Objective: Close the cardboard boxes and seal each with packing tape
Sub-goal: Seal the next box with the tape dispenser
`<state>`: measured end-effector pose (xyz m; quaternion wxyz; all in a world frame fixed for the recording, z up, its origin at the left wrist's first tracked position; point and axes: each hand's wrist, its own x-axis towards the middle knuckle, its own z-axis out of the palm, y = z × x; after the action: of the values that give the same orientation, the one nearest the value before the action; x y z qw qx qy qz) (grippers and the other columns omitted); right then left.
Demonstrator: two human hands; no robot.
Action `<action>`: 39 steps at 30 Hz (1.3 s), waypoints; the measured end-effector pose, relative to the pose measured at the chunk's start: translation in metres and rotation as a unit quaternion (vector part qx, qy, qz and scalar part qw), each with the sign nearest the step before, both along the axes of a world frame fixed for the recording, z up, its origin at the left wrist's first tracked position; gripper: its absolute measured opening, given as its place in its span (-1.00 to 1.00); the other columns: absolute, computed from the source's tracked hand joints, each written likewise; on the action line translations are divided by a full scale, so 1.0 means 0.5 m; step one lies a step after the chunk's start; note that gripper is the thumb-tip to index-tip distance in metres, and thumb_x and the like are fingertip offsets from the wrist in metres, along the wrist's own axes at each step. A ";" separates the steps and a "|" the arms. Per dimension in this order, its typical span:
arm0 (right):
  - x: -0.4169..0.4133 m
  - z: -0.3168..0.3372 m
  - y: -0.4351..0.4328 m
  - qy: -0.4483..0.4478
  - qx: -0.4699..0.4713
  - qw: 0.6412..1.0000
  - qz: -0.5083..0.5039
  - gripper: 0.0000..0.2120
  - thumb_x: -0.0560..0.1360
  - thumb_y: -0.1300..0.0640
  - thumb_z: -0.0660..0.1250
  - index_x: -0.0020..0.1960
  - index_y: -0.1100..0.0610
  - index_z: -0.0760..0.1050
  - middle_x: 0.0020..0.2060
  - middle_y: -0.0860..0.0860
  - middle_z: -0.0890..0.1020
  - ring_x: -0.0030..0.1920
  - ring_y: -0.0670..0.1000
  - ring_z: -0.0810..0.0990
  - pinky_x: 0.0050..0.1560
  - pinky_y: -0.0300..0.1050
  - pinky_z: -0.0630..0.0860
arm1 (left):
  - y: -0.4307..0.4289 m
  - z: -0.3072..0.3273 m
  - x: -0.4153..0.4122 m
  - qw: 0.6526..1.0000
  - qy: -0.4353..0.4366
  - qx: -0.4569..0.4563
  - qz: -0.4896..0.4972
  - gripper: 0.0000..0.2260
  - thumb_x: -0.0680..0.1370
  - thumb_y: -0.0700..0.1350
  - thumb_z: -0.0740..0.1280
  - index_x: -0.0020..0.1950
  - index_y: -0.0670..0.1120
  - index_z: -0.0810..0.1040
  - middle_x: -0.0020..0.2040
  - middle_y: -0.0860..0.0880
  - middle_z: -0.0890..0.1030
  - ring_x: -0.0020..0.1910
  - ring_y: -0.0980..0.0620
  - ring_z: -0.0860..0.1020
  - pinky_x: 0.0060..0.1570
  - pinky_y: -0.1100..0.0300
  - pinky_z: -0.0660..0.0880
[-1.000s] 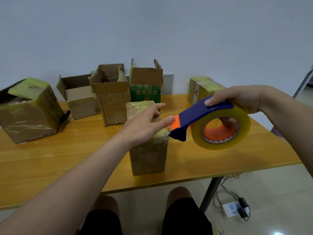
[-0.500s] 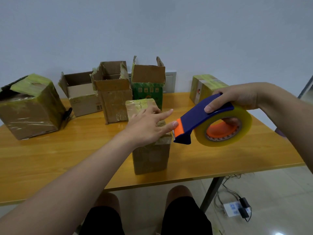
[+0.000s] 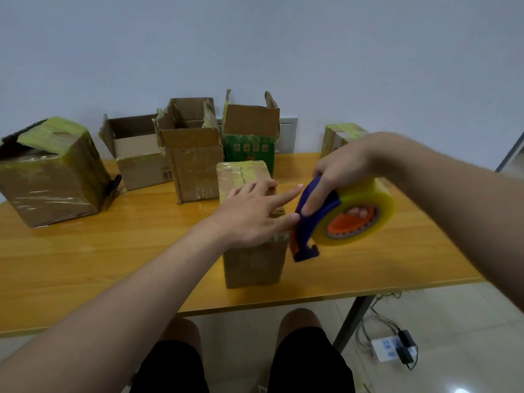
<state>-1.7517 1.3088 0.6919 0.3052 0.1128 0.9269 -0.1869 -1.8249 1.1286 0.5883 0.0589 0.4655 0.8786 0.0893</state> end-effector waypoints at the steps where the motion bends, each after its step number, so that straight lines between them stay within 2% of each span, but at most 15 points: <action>1: -0.008 -0.014 -0.015 0.012 0.028 1.000 0.002 -0.55 0.43 -0.25 0.46 0.06 0.12 0.63 -0.12 0.08 0.74 -0.12 0.06 0.71 -0.07 -0.10 0.60 | -0.001 -0.002 -0.002 1.000 -0.002 0.005 0.001 -0.44 0.66 0.36 -0.01 0.64 0.37 -0.07 0.67 0.06 0.09 0.65 -0.06 0.05 0.59 -0.15 0.04; 4: -0.016 -0.027 -0.027 0.036 0.051 0.998 -0.010 -0.55 0.42 -0.27 0.45 0.09 0.06 0.58 -0.05 0.02 0.72 -0.04 0.05 0.70 -0.04 -0.10 0.61 | -0.013 -0.006 -0.005 0.998 -0.018 0.052 0.021 -0.41 0.69 0.30 0.00 0.69 0.22 -0.05 0.67 0.07 0.13 0.64 0.00 0.08 0.58 -0.06 0.07; 6: -0.009 -0.016 -0.015 0.054 0.049 0.997 -0.029 -0.55 0.39 -0.28 0.46 0.07 0.03 0.56 -0.02 0.02 0.70 -0.01 0.06 0.69 0.02 -0.06 0.62 | -0.016 -0.003 -0.001 0.994 -0.045 0.095 0.036 -0.42 0.70 0.26 0.07 0.69 0.12 0.06 0.65 0.04 0.21 0.60 0.00 0.19 0.53 -0.03 0.19; 8: 0.002 -0.001 0.000 0.101 0.031 0.993 -0.053 -0.53 0.33 -0.28 0.47 0.07 0.00 0.53 0.00 0.02 0.69 0.01 0.08 0.68 0.07 0.00 0.63 | -0.017 0.004 -0.001 0.986 -0.086 0.136 0.046 -0.48 0.69 0.22 0.19 0.60 0.07 0.22 0.53 0.01 0.38 0.44 0.01 0.38 0.35 0.02 0.39; 10: 0.016 0.017 0.016 0.169 0.000 0.982 -0.090 -0.48 0.28 -0.28 0.47 0.08 0.03 0.54 -0.01 0.04 0.70 0.02 0.10 0.68 0.07 0.03 0.63 | -0.021 0.011 -0.006 0.974 -0.139 0.170 0.051 -0.58 0.65 0.19 0.31 0.44 0.08 0.33 0.34 0.04 0.48 0.24 0.05 0.49 0.22 0.02 0.52; 13: 0.026 0.035 0.036 0.269 -0.067 0.949 -0.153 -0.54 0.35 -0.26 0.49 0.05 0.07 0.62 -0.07 0.06 0.73 -0.03 0.12 0.69 0.04 0.06 0.61 | -0.037 0.012 -0.020 0.957 -0.155 0.238 0.054 -0.66 0.58 0.16 0.42 0.27 0.10 0.44 0.25 0.08 0.48 0.20 0.07 0.50 0.20 0.04 0.54; 15: 0.017 0.030 0.039 0.335 -0.131 0.913 -0.194 -0.58 0.40 -0.24 0.50 0.00 0.09 0.66 -0.16 0.07 0.75 -0.16 0.08 0.70 -0.04 0.04 0.62 | -0.049 0.014 -0.027 0.943 -0.158 0.291 0.044 -0.71 0.56 0.12 0.47 0.17 0.09 0.48 0.19 0.06 0.53 0.16 0.06 0.53 0.15 0.07 0.55; 18: -0.014 -0.009 0.014 0.417 -0.302 0.812 -0.275 -0.64 0.48 -0.17 0.47 0.01 0.14 0.69 -0.22 0.10 0.74 -0.33 0.05 0.65 -0.20 -0.08 0.60 | -0.063 0.016 -0.037 0.935 -0.171 0.312 -0.001 -0.80 0.53 0.03 0.53 0.06 0.05 0.57 0.04 0.03 0.62 0.06 0.04 0.61 0.11 -0.02 0.59; 20: -0.040 -0.041 -0.019 0.437 -0.399 0.749 -0.299 -0.68 0.53 -0.14 0.42 -0.01 0.12 0.69 -0.21 0.15 0.72 -0.34 0.06 0.64 -0.25 -0.12 0.60 | -0.071 0.014 -0.045 0.944 -0.150 0.293 -0.019 -0.82 0.51 0.04 0.54 0.03 0.07 0.61 0.01 0.09 0.64 0.06 0.12 0.61 0.13 -0.03 0.60; 23: -0.084 -0.083 -0.067 0.454 -0.465 0.701 -0.294 -0.66 0.55 -0.09 0.40 0.00 0.20 0.70 -0.20 0.20 0.72 -0.27 0.10 0.69 -0.14 -0.03 0.64 | -0.084 0.008 -0.052 0.937 -0.154 0.313 -0.030 -0.83 0.50 0.05 0.55 0.02 0.08 0.65 0.00 0.11 0.66 0.04 0.13 0.63 0.05 -0.05 0.64; 28: -0.129 -0.138 -0.121 0.505 -0.456 0.688 -0.252 -0.65 0.59 -0.05 0.39 0.18 0.23 0.60 -0.11 0.18 0.75 -0.11 0.14 0.75 0.04 0.13 0.67 | -0.110 -0.004 -0.058 0.914 -0.149 0.376 -0.032 -0.88 0.50 -0.05 0.57 -0.07 -0.02 0.67 -0.11 0.05 0.71 -0.05 0.05 0.69 -0.01 -0.02 0.65; 31: -0.137 -0.149 -0.138 0.525 -0.477 0.667 -0.229 -0.67 0.60 0.03 0.39 0.15 0.30 0.58 -0.19 0.20 0.71 -0.26 0.10 0.70 -0.13 0.05 0.66 | -0.117 -0.013 -0.065 0.909 -0.146 0.389 -0.024 -0.86 0.51 -0.05 0.57 -0.16 -0.04 0.66 -0.15 0.04 0.71 -0.08 0.00 0.69 -0.04 -0.04 0.65; 33: -0.140 -0.156 -0.142 0.543 -0.471 0.660 -0.219 -0.77 0.60 0.08 0.38 0.06 0.26 0.59 -0.29 0.11 0.67 -0.33 0.02 0.66 -0.26 -0.07 0.63 | -0.114 -0.021 -0.069 0.906 -0.136 0.400 -0.018 -0.81 0.54 -0.10 0.53 -0.24 -0.08 0.63 -0.20 0.01 0.69 -0.13 -0.04 0.67 -0.09 -0.05 0.63; 35: -0.140 -0.165 -0.144 0.554 -0.472 0.653 -0.209 -0.89 0.60 0.11 0.37 0.01 0.15 0.59 -0.34 0.00 0.66 -0.33 -0.04 0.65 -0.30 -0.16 0.62 | -0.109 -0.027 -0.070 0.907 -0.119 0.403 -0.010 -0.75 0.55 -0.17 0.49 -0.31 -0.11 0.56 -0.24 -0.01 0.67 -0.16 -0.06 0.65 -0.12 -0.07 0.60; 39: -0.142 -0.179 -0.146 0.560 -0.478 0.650 -0.186 -0.91 0.61 0.14 0.34 0.05 0.15 0.56 -0.34 -0.02 0.65 -0.32 -0.06 0.64 -0.31 -0.22 0.59 | -0.102 -0.033 -0.068 0.907 -0.109 0.407 -0.005 -0.70 0.53 -0.19 0.48 -0.38 -0.11 0.51 -0.28 0.00 0.64 -0.21 -0.03 0.63 -0.21 -0.05 0.58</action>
<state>-1.8227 1.2356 0.6024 -0.3019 -0.0053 0.6631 -0.6849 -1.8589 1.0777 0.5720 -0.0403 0.4409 0.7515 0.4892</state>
